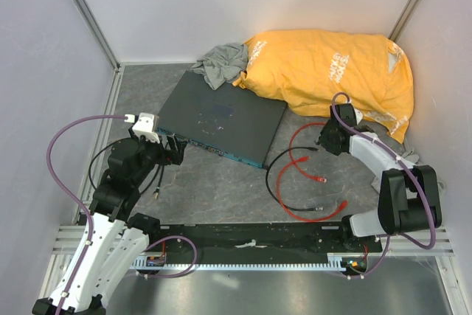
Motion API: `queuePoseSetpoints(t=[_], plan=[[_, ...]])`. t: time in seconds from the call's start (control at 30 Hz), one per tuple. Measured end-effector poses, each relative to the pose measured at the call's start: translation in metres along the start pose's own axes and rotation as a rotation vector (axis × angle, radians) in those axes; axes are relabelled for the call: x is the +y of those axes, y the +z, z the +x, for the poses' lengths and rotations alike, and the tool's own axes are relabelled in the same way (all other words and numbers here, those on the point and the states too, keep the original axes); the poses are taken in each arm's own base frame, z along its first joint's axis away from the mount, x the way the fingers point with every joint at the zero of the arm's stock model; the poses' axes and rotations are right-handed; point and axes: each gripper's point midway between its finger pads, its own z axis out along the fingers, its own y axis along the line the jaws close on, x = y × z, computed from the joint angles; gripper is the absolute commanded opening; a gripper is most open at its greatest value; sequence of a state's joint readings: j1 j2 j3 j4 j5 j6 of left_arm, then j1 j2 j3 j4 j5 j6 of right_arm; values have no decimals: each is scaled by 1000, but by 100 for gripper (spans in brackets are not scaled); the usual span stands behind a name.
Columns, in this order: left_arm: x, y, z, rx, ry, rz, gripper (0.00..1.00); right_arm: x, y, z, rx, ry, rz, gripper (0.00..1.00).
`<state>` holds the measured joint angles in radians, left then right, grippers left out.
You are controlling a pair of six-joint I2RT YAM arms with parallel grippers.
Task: Insert the plug into the switch port
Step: Pick up the connector from the center of the board.
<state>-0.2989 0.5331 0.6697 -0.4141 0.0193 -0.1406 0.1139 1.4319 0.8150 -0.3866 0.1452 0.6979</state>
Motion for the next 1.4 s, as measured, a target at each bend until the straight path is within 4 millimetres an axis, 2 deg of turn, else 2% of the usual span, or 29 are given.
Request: queuePoseSetpoints(t=[0.17, 0.4, 0.57, 0.73, 0.83, 0.93, 1.1, 1.2, 1.27, 1.4], plan=[[-4, 0, 1, 3, 2, 18, 90, 2, -15, 15, 74, -56, -49, 55], [-4, -1, 0, 0, 2, 21, 90, 8, -17, 43, 176, -72, -95, 56], [-5, -1, 1, 2, 3, 26, 90, 11, -13, 54, 208, -84, -92, 56], [-6, -1, 1, 0, 3, 27, 89, 0, -14, 55, 201, -101, -42, 56], [-6, -1, 0, -1, 4, 30, 90, -10, -17, 48, 167, -107, 3, 58], [-8, -2, 0, -2, 5, 34, 89, -22, -17, 32, 111, -80, 64, 60], [-9, -3, -1, -7, 6, 39, 89, -32, -17, -19, -37, -4, 132, 64], [-9, -3, -1, -8, 6, 40, 89, -31, -15, -41, -90, 17, 148, 66], [-9, -3, -1, -7, 6, 40, 89, -30, -11, -47, -100, 21, 147, 68], [-9, -3, 0, -6, 7, 41, 90, -26, -7, -36, -37, -13, 105, 70]])
